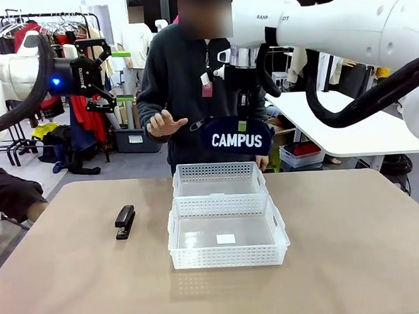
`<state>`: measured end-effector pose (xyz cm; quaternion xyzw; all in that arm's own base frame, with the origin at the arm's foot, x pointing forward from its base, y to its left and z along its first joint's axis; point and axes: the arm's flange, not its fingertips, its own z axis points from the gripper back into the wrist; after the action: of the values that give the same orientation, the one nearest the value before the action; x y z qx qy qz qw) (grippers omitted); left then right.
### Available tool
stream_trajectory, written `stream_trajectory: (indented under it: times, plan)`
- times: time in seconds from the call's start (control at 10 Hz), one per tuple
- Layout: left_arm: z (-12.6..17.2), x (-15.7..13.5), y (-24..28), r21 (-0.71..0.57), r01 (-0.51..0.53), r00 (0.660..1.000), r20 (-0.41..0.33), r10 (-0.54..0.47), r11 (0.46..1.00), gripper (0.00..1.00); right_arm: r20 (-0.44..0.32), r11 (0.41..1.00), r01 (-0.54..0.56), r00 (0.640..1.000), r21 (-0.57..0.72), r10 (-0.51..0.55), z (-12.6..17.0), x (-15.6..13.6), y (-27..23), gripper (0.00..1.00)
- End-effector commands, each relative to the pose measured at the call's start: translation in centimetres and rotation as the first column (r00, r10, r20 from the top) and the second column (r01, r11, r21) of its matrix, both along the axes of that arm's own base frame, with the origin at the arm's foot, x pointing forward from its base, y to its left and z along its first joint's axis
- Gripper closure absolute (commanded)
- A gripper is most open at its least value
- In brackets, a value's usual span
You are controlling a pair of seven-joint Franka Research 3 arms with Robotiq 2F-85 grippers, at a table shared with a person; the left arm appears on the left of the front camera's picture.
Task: Distribute items into two baskets.
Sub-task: Move the picked Pencil pouch towards the Organizing basket indicated by the person, stopping as directed.
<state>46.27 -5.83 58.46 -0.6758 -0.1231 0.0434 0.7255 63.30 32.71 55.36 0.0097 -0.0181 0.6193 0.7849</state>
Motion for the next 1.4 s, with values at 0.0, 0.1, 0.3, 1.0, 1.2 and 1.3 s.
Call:
stream_trajectory:
  times: [0.0, 0.1, 0.3, 1.0, 1.2, 1.3]
  plan:
    - [0.2, 0.0, 0.1, -0.005, 0.002, 1.000, -0.002, -0.002, 1.000, 0.00, 0.001, 0.998, -0.061, 0.998, 0.031, 0.061, 1.7, 1.7, 1.1, 1.00]
    - [0.2, 0.0, 0.1, -0.005, 0.002, 1.000, -0.002, -0.002, 1.000, 0.00, 0.008, 0.997, -0.067, 0.998, 0.037, 0.067, 1.6, 1.9, 1.5, 1.00]
    - [0.2, 0.0, 0.1, -0.005, 0.002, 1.000, -0.002, -0.002, 1.000, 0.00, 0.006, 0.995, -0.083, 0.997, 0.048, 0.083, 1.5, 1.8, 1.8, 1.00]
    - [0.2, 0.0, 0.1, -0.005, 0.002, 1.000, -0.002, -0.002, 1.000, 0.00, 0.013, 0.997, -0.071, 0.997, 0.031, 0.071, -0.3, 0.6, 1.4, 1.00]
    - [0.2, 0.0, 0.1, -0.005, 0.002, 1.000, -0.002, -0.002, 1.000, 0.00, 0.013, 0.997, -0.071, 0.997, 0.031, 0.071, -0.3, 0.6, 1.4, 1.00]
    - [0.2, 0.0, 0.1, -0.005, 0.002, 1.000, -0.002, -0.002, 1.000, 0.00, 0.013, 0.997, -0.071, 0.997, 0.031, 0.071, -0.3, 0.6, 1.4, 1.00]
